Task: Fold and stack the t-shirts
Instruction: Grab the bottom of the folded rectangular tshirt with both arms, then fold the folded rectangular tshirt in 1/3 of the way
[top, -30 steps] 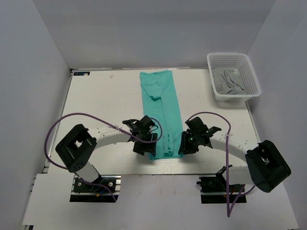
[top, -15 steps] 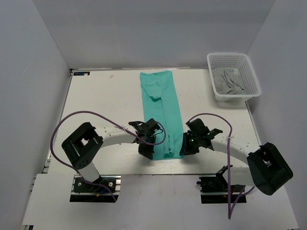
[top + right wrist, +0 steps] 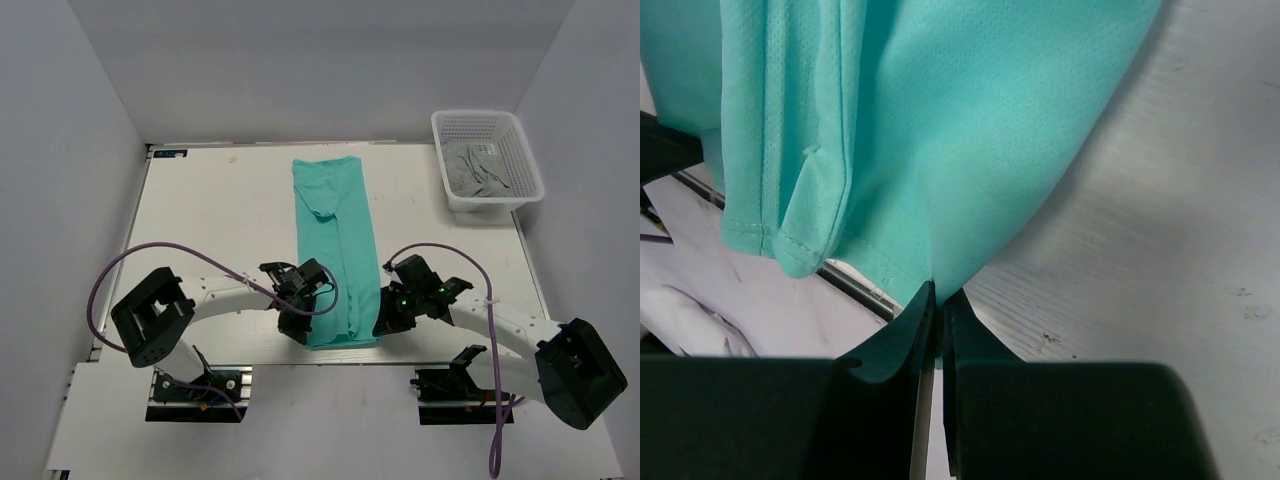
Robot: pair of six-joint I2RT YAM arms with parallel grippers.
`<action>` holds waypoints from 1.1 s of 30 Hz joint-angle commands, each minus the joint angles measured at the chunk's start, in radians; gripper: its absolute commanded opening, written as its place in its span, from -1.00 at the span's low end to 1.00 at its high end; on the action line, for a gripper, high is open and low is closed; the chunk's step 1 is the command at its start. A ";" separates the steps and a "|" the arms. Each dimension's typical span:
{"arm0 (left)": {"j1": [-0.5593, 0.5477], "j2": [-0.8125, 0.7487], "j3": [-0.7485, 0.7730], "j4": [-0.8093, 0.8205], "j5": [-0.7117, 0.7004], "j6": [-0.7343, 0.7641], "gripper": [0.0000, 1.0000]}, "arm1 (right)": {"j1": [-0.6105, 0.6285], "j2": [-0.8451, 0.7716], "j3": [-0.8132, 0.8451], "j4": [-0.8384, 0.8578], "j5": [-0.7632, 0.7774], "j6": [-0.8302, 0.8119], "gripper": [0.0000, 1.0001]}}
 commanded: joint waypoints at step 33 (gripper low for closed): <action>0.293 0.305 0.772 -0.027 -0.493 0.149 -1.00 | -0.187 0.499 0.894 -0.129 0.327 -0.125 -1.00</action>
